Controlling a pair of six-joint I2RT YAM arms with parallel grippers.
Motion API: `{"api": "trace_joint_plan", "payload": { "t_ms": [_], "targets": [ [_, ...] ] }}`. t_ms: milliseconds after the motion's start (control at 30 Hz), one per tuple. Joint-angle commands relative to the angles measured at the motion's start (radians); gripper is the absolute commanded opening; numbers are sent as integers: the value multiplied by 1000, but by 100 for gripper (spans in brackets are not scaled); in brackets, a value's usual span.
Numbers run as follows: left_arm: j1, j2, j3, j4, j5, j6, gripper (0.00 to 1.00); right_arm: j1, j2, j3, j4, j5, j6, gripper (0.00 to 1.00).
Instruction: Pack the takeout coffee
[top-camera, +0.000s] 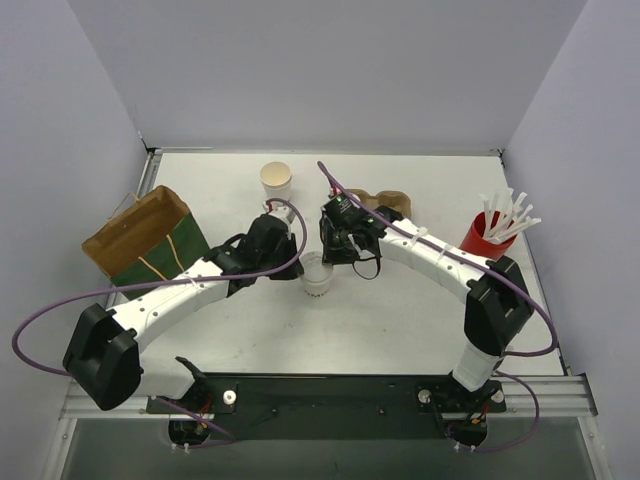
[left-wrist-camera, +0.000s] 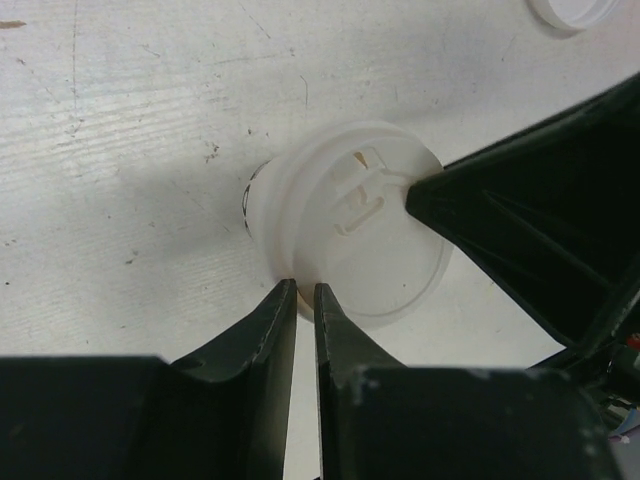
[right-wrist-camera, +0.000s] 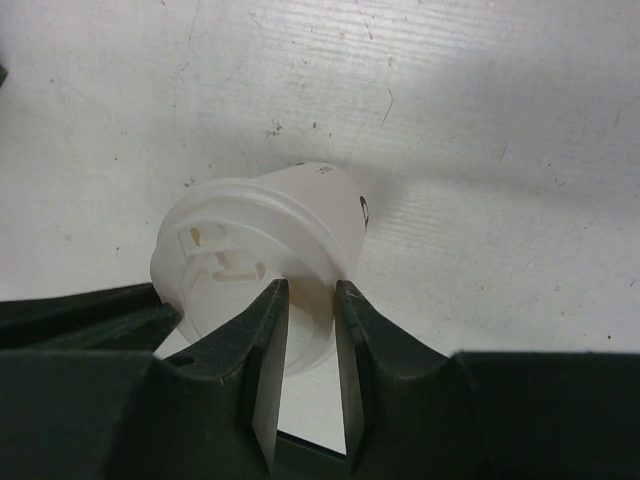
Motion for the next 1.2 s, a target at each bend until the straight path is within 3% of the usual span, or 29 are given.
{"api": "trace_joint_plan", "payload": {
  "t_ms": [0, 333, 500, 800, 1000, 1167],
  "targets": [
    [-37, -10, -1, -69, 67, -8, 22, 0, 93, 39, -43, 27, -51, 23],
    [-51, -16, 7, -59, 76, -23, 24, 0, 161, 127, -78, 30, -99, 26],
    [-51, -23, 33, -70, 67, -21, 24, 2, 127, 144, -86, 41, -100, 32],
    [-43, -46, 122, -141, 44, 5, 27, -3, 80, 199, -139, 47, -102, 34],
    [44, -42, 189, -158, 44, 41, 30, -17, -17, 145, -143, 102, -68, 34],
    [107, 58, 261, -139, 55, 86, 30, -15, -106, 35, -113, 92, -22, 33]
  ]
}}
